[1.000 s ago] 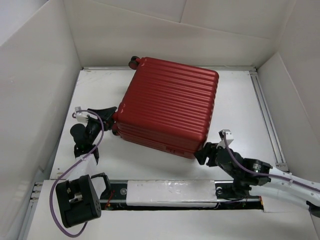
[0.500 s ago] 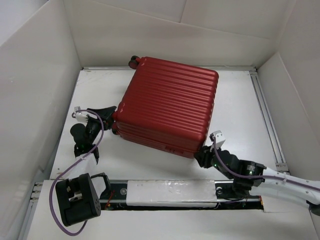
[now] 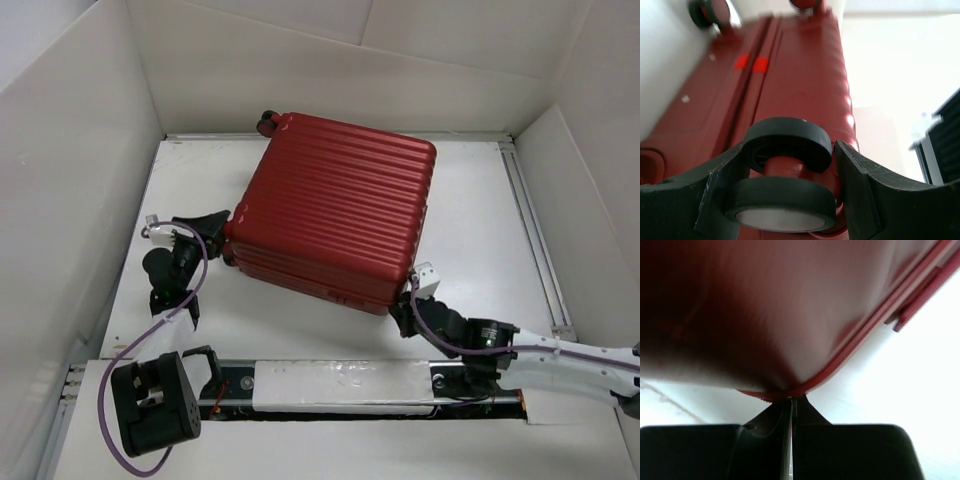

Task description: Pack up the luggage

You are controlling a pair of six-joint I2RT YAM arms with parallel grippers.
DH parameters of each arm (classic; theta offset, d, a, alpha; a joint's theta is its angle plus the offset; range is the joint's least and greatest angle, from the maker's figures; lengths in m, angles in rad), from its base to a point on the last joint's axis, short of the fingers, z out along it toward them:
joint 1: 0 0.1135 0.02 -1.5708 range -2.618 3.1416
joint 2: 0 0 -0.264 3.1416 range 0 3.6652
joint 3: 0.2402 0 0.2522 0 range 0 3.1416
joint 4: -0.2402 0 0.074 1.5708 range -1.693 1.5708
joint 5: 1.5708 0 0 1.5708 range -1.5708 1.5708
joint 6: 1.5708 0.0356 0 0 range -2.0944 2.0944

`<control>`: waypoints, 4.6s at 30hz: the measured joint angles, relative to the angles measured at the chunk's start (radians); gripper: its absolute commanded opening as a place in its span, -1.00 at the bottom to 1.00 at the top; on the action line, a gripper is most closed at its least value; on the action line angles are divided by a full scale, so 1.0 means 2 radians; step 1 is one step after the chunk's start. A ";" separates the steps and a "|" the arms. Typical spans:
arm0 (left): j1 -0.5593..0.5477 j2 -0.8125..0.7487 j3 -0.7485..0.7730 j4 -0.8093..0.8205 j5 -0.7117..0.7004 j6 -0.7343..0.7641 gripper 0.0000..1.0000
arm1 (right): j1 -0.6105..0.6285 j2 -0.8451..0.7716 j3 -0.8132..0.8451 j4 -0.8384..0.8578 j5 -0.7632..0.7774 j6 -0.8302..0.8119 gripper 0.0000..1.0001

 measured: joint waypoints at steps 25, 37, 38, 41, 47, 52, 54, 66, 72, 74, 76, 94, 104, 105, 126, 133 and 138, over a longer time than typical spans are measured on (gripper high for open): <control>-0.153 -0.131 -0.071 -0.008 -0.249 -0.040 -1.00 | -0.108 0.098 0.079 -0.017 -0.065 0.013 -1.00; -0.309 -0.136 -0.084 0.006 -0.287 -0.032 -1.00 | -0.011 0.353 0.322 -0.053 -0.064 -0.022 -1.00; -0.308 -0.137 -0.084 0.004 -0.286 -0.032 -1.00 | -0.014 0.354 0.323 -0.054 -0.074 -0.027 -1.00; -0.308 -0.137 -0.084 0.004 -0.284 -0.032 -1.00 | -0.015 0.361 0.325 -0.047 -0.094 -0.038 -1.00; -0.307 -0.117 -0.084 0.025 -0.271 -0.032 -1.00 | 0.021 0.433 0.292 0.121 -0.101 -0.017 -1.00; -0.302 -0.107 -0.085 0.038 -0.255 -0.038 -1.00 | 0.033 0.545 0.378 0.171 -0.076 -0.029 -1.00; -0.299 -0.117 -0.085 0.029 -0.247 -0.036 -1.00 | 0.032 0.563 0.397 0.172 -0.074 -0.045 -1.00; -0.297 -0.208 -0.086 -0.065 -0.245 -0.043 -1.00 | 0.013 0.575 0.408 0.186 -0.117 -0.095 -0.83; -0.305 -0.257 -0.084 -0.125 -0.184 -0.028 -0.99 | 0.035 0.484 0.333 0.202 -0.123 -0.077 0.19; -0.314 -0.262 -0.071 -0.156 -0.152 -0.017 -0.44 | 0.048 0.426 0.306 0.190 -0.111 -0.062 0.41; -0.318 -0.258 -0.053 -0.188 -0.138 -0.007 -0.04 | 0.062 0.353 0.276 0.173 -0.093 -0.041 0.48; -0.257 0.078 0.303 -0.287 -0.165 0.148 0.99 | 0.088 -0.051 0.118 -0.143 0.068 0.177 -0.97; -0.182 0.410 0.446 -0.130 -0.021 0.040 0.99 | 0.088 0.012 0.100 -0.120 0.056 0.150 0.36; -0.182 0.425 0.452 -0.117 -0.014 0.029 0.99 | 0.088 0.018 0.097 -0.114 0.052 0.146 0.36; -0.211 0.671 0.657 0.163 0.003 -0.208 -0.76 | 0.069 0.005 0.027 -0.023 0.027 0.112 0.30; -0.202 0.674 0.650 0.180 -0.015 -0.235 -1.00 | -0.043 0.031 0.027 0.001 -0.006 0.060 -0.30; -0.171 0.599 0.527 0.189 -0.037 -0.228 -1.00 | -0.173 0.134 0.047 0.032 -0.050 -0.010 -0.38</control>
